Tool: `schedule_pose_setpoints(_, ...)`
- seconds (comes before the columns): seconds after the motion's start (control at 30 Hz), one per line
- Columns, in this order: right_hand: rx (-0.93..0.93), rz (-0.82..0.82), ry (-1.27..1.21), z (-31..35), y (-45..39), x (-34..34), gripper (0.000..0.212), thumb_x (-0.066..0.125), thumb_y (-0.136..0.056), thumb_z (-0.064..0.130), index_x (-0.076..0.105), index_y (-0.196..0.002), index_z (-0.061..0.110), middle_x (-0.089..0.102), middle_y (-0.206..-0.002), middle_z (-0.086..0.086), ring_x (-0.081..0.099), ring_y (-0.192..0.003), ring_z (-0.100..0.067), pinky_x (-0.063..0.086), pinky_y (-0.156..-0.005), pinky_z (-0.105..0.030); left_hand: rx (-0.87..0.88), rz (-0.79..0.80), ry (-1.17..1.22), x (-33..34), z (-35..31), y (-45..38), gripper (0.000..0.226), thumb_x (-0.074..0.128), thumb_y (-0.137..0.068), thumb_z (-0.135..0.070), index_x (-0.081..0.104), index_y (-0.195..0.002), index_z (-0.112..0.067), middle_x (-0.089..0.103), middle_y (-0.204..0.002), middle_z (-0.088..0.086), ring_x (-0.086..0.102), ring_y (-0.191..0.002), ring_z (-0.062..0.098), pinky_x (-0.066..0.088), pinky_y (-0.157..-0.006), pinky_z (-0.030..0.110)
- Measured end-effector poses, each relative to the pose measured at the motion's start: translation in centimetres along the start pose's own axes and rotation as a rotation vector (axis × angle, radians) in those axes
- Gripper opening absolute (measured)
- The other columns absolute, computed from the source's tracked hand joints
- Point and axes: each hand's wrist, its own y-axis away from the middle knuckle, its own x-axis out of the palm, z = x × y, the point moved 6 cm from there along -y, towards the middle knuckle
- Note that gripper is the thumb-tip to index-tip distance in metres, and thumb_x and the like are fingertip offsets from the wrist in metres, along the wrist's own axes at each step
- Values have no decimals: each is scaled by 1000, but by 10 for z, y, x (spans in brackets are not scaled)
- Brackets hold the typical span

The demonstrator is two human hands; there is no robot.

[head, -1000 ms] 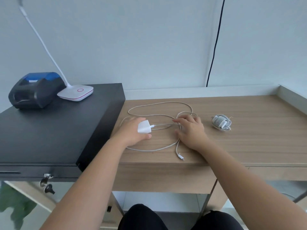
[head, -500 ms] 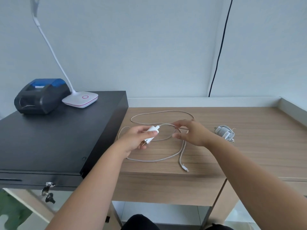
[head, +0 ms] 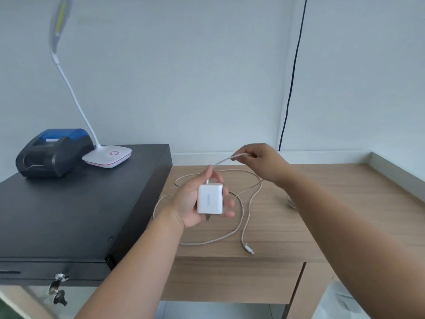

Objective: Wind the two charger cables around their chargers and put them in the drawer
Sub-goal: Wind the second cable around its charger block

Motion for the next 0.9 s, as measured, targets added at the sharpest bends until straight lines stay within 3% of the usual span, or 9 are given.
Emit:
schedule_pose_setpoints(0.07, 27, -26, -108, 3, -2, -18, 19, 60, -91, 34, 73, -89, 21, 41, -63, -1, 33, -59, -15, 29, -55, -25, 128, 28, 93, 15, -28, 1, 32, 46, -92, -42, 73, -101, -26, 62, -71, 7, 64, -64, 28, 44, -94, 58)
schedule_pose_setpoints(0.13, 72, -58, -260, -7, 1, -33, 19, 61, -91, 34, 73, -92, 18, 35, -57, 5, 29, -54, -14, 27, -50, -22, 287, 20, 171, 22, -63, 3, 35, 42, -95, -39, 68, -117, -32, 63, -74, 2, 63, -65, 24, 46, -92, 51)
schedule_pose_setpoints(0.27, 230, -80, -572, -46, 17, -31, 10, 61, -92, 19, 67, -98, 14, 36, -51, 6, 29, -46, -13, 25, -48, -23, 540, -200, 286, 12, -128, 7, 25, 50, -97, -33, 61, -119, -27, 72, -97, -2, 63, -68, 21, 52, -68, 29)
schedule_pose_setpoints(0.37, 326, -90, -804, -66, 33, -16, 15, 58, -91, 8, 64, -103, 14, 40, -59, 3, 35, -42, -11, 31, -42, -20, 659, -306, 326, -8, -163, 7, 26, 53, -97, -34, 44, -121, -34, 71, -118, -2, 65, -81, 26, 50, -74, 31)
schedule_pose_setpoints(0.47, 358, -95, -784, -73, 50, -6, 5, 61, -91, 10, 65, -88, 11, 42, -63, -2, 39, -39, -10, 34, -39, -19, 713, -418, 276, -30, -184, 8, 46, 51, -99, -31, 30, -139, -37, 69, -122, -2, 67, -93, 27, 50, -84, 32)
schedule_pose_setpoints(0.57, 286, -86, -557, -54, 59, -6, 10, 70, -85, 16, 70, -78, 8, 45, -55, -1, 37, -39, -11, 29, -41, -21, 732, -553, 2, -34, -185, 7, 67, 45, -102, -36, 0, -151, -43, 68, -121, -8, 67, -92, 19, 49, -86, 30)
schedule_pose_setpoints(0.67, 156, -7, -432, -5, 58, -4, 11, 74, -81, 20, 75, -79, 9, 47, -47, 9, 30, -43, -11, 24, -43, -20, 737, -569, -348, -15, -159, -11, 67, 41, -104, -29, -5, -151, -42, 67, -88, 0, 60, -76, 19, 47, -68, 29)
schedule_pose_setpoints(0.77, 63, -16, -413, 36, 48, -9, 9, 75, -81, 23, 76, -76, 16, 49, -54, 4, 27, -46, -12, 21, -43, -20, 533, -440, -668, 18, -109, -30, 61, 36, -104, -39, -2, -152, -43, 56, -70, 3, 55, -68, 17, 44, -60, 22)
schedule_pose_setpoints(0.9, 69, -152, -315, 49, 34, -28, 30, 79, -76, 31, 65, -67, 7, 44, -54, -1, 26, -42, -11, 22, -41, -21, 165, -173, -630, 40, -66, -31, 68, 34, -84, -71, 46, -137, -31, 58, -72, -2, 59, -63, 14, 47, -58, 26)
